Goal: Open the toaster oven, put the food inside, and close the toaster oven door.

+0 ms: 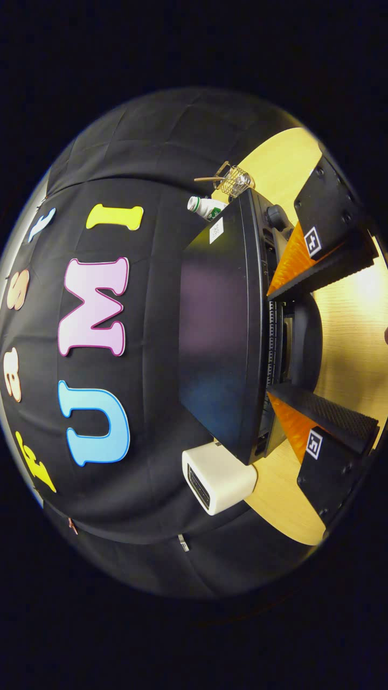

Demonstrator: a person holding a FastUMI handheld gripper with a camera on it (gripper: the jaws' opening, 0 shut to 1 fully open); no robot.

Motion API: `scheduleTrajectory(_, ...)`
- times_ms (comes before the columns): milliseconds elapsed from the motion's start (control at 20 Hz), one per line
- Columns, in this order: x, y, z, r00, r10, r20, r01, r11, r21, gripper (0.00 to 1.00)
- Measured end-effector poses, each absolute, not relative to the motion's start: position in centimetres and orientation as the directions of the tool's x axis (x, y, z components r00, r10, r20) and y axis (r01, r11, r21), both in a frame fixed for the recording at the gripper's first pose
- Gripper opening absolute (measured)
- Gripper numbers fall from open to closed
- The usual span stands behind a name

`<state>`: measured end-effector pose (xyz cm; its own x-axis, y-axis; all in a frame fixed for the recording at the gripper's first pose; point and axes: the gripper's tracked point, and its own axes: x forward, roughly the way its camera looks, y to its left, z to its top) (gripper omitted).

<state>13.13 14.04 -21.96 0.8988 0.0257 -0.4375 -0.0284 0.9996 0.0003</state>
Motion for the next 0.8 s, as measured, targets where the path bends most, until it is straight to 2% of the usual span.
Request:
scheduleTrajectory(350,8.4,14.0,-23.8,0.885,0.044,-0.463,-0.045,0.999,0.010,0.99)
scheduleTrajectory(800,3.4,13.8,-28.9,0.825,0.057,-0.563,-0.103,0.993,-0.051,0.99)
